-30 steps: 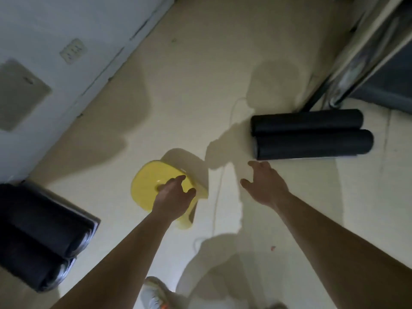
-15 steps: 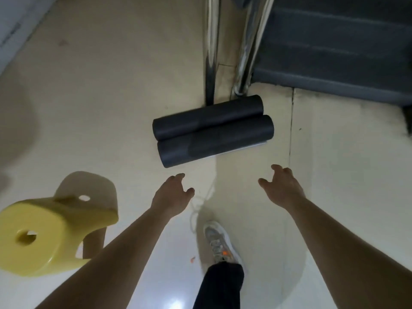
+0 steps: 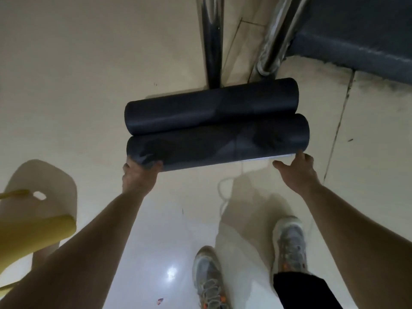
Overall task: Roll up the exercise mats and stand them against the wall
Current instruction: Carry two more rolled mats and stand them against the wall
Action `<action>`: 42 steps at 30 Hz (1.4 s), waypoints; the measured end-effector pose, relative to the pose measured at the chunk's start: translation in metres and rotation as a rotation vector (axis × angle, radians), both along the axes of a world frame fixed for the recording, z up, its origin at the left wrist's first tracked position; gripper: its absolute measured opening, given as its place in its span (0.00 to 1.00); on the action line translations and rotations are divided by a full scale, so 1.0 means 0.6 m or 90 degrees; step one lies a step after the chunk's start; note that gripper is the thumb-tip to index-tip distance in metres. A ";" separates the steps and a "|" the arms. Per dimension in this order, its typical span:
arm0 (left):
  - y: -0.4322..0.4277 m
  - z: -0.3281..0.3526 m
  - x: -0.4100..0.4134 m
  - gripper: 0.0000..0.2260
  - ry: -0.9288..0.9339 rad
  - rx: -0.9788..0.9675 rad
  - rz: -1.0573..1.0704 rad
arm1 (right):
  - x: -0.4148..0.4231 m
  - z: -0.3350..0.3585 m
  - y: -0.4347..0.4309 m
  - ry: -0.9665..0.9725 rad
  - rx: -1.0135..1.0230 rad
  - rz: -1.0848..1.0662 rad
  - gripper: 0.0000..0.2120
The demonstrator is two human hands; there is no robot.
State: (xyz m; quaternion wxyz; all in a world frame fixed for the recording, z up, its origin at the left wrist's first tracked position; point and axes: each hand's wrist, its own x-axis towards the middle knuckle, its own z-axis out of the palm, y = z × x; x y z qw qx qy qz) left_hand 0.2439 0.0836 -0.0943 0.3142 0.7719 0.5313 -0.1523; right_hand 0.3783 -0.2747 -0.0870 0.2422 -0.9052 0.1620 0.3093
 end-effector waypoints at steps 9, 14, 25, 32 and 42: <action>0.054 -0.167 0.088 0.45 -0.013 0.111 0.322 | 0.142 -0.189 -0.034 -0.130 0.034 -0.194 0.38; 0.063 -0.175 0.083 0.50 -0.078 0.094 0.357 | 0.139 -0.196 -0.016 -0.191 0.003 -0.216 0.47; 0.034 -0.155 0.092 0.46 0.061 0.241 -0.054 | 0.103 -0.206 0.021 -0.054 -0.029 -0.365 0.69; -0.029 -0.157 0.215 0.40 0.062 0.133 -0.524 | 0.009 -0.208 0.203 0.179 0.509 -0.693 0.58; -0.039 -0.162 0.177 0.60 0.301 -0.110 -0.568 | -0.075 -0.210 0.184 0.184 0.530 -0.740 0.41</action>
